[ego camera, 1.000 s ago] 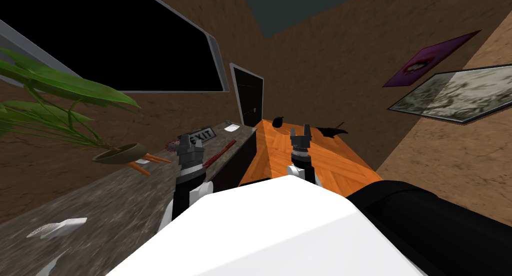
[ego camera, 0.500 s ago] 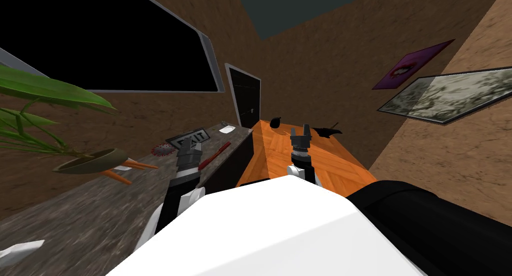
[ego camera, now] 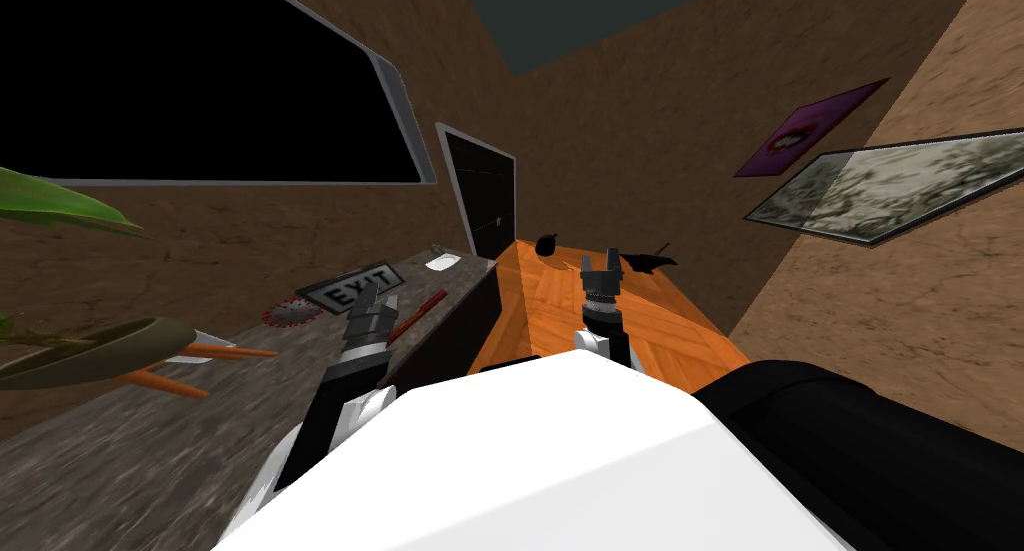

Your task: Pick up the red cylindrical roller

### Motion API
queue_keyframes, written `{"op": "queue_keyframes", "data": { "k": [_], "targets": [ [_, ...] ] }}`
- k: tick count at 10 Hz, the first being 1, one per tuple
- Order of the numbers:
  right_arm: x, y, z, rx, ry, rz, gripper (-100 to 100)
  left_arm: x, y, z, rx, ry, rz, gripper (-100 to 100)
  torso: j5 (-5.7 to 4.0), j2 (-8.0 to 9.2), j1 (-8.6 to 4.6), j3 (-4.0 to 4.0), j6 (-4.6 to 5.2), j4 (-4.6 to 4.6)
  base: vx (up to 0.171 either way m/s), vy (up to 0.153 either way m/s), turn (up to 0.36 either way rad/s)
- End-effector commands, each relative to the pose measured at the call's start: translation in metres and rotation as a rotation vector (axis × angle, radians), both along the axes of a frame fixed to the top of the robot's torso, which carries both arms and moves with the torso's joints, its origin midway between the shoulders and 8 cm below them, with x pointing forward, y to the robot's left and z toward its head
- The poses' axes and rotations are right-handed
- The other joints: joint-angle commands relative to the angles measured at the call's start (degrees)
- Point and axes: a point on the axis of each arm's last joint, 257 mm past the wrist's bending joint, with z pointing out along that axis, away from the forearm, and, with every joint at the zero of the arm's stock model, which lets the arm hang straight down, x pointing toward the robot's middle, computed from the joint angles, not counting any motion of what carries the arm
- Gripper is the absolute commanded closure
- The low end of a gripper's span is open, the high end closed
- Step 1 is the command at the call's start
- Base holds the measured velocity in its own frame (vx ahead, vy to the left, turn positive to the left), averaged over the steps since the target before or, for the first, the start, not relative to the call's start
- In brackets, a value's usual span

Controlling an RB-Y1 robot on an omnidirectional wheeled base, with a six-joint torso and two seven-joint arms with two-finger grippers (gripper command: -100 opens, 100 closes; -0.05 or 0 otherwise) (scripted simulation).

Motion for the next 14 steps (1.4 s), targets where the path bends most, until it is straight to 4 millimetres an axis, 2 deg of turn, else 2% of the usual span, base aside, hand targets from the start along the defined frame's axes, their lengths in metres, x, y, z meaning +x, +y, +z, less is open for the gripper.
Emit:
{"op": "queue_keyframes", "data": {
  "k": [1, 2, 3, 5, 6, 7, 8, 9, 10, 11, 12, 13, 14],
  "targets": [
    [0.0, 0.0, 0.0, 0.0, 0.0, 0.0, 0, -0.001, 0.015, -0.012, -0.023, 0.053, 0.02, -100, 0.0, 0.0, 0.0, 0.0, 0.0, 0.0, 0.07, -0.093, -0.072],
    [0.0, 0.0, 0.0, 0.0, 0.0, 0.0, 0, -0.004, 0.027, -0.02, -0.044, 0.088, 0.037, -100, 0.0, -0.1, -0.03, -0.05, 0.01, -0.01, 0.103, -0.159, -0.074],
    [0.0, 0.0, 0.0, 0.0, 0.0, 0.0, 0, -0.003, 0.028, -0.023, -0.047, 0.099, 0.04, -100, -0.04, -0.2, -0.23, -0.11, 0.0, -0.04, 0.069, -0.118, -0.01],
    [0.0, 0.0, 0.0, 0.0, 0.0, 0.0, 0, -0.012, 0.053, -0.041, -0.096, 0.172, 0.082, -100, -0.02, -0.13, -0.12, -0.07, 0.01, -0.02, 0.088, -0.13, -0.074],
    [0.0, 0.0, 0.0, 0.0, 0.0, 0.0, 0, -0.011, 0.055, -0.046, -0.101, 0.192, 0.088, -100, -0.05, -0.22, -0.25, -0.12, 0.01, -0.05, 0.083, -0.12, -0.012],
    [0.0, 0.0, 0.0, 0.0, 0.0, 0.0, 0, -0.017, 0.067, -0.055, -0.127, 0.224, 0.111, -100, -0.04, -0.17, -0.15, -0.1, -0.01, -0.04, 0.08, -0.109, -0.048],
    [0.0, 0.0, 0.0, 0.0, 0.0, 0.0, 0, -0.016, 0.069, -0.058, -0.132, 0.239, 0.115, -100, -0.03, -0.16, -0.11, -0.09, 0.0, -0.03, 0.067, -0.069, -0.021],
    [0.0, 0.0, 0.0, 0.0, 0.0, 0.0, 0, -0.023, 0.082, -0.068, -0.161, 0.275, 0.141, -100, 0.0, -0.11, 0.02, -0.07, -0.01, -0.03, 0.077, -0.061, -0.049],
    [0.0, 0.0, 0.0, 0.0, 0.0, 0.0, 0, -0.023, 0.083, -0.071, -0.164, 0.286, 0.144, -100, 0.01, -0.12, 0.07, -0.07, 0.0, -0.03, 0.066, -0.067, -0.02],
    [0.0, 0.0, 0.0, 0.0, 0.0, 0.0, 0, -0.03, 0.095, -0.08, -0.195, 0.32, 0.17, -100, 0.02, -0.09, 0.07, -0.06, 0.0, -0.02, 0.104, -0.078, -0.044],
    [0.0, 0.0, 0.0, 0.0, 0.0, 0.0, 0, -0.031, 0.096, -0.083, -0.199, 0.333, 0.175, -100, 0.01, -0.2, 0.03, -0.11, 0.0, -0.04, 0.083, -0.08, -0.016],
    [0.0, 0.0, 0.0, 0.0, 0.0, 0.0, 0, -0.039, 0.109, -0.093, -0.231, 0.368, 0.203, -100, 0.0, -0.15, 0.02, -0.1, 0.0, -0.04, 0.072, -0.097, -0.031],
    [0.0, 0.0, 0.0, 0.0, 0.0, 0.0, 0, -0.039, 0.11, -0.096, -0.235, 0.381, 0.207, -100, -0.01, -0.12, -0.04, -0.07, 0.0, -0.03, 0.067, -0.075, -0.016]
  ]
}}
